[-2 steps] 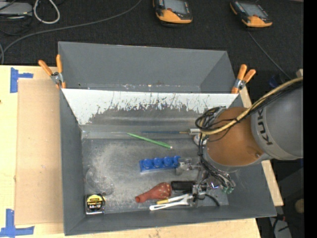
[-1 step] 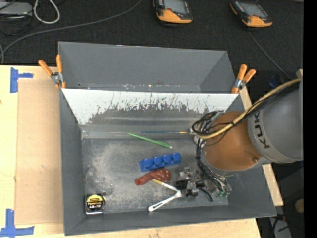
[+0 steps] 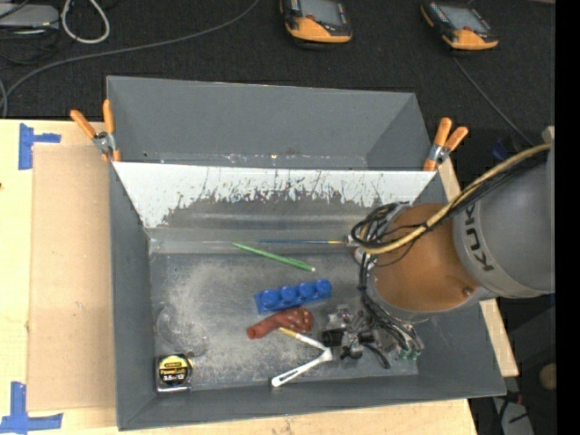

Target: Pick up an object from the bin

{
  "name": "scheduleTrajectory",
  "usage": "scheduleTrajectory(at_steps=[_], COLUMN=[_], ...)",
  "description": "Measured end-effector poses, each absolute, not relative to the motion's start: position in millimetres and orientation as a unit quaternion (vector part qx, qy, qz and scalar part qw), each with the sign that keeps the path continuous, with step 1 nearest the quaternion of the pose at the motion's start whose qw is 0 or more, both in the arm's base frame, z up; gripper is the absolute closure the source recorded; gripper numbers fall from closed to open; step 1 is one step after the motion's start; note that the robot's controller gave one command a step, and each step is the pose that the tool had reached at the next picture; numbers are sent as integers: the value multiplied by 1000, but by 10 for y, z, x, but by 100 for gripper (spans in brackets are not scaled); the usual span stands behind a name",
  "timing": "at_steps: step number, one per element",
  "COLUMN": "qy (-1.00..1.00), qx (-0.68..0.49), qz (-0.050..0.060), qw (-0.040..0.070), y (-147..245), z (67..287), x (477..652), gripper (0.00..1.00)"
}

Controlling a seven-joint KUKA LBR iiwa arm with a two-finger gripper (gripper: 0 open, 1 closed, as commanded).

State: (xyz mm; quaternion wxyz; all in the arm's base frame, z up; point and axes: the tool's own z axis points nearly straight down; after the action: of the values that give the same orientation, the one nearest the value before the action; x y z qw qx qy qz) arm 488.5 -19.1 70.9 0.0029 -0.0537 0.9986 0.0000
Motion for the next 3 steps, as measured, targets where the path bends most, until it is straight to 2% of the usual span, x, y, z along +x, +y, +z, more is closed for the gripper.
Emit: scheduleTrajectory(at_steps=[2, 3], qy=[998, 998], qx=[-56, -57], qz=[0, 1], qw=[1, -1], y=[-183, -178], z=[928, 1232], x=[4873, 4859], gripper=[100, 100])
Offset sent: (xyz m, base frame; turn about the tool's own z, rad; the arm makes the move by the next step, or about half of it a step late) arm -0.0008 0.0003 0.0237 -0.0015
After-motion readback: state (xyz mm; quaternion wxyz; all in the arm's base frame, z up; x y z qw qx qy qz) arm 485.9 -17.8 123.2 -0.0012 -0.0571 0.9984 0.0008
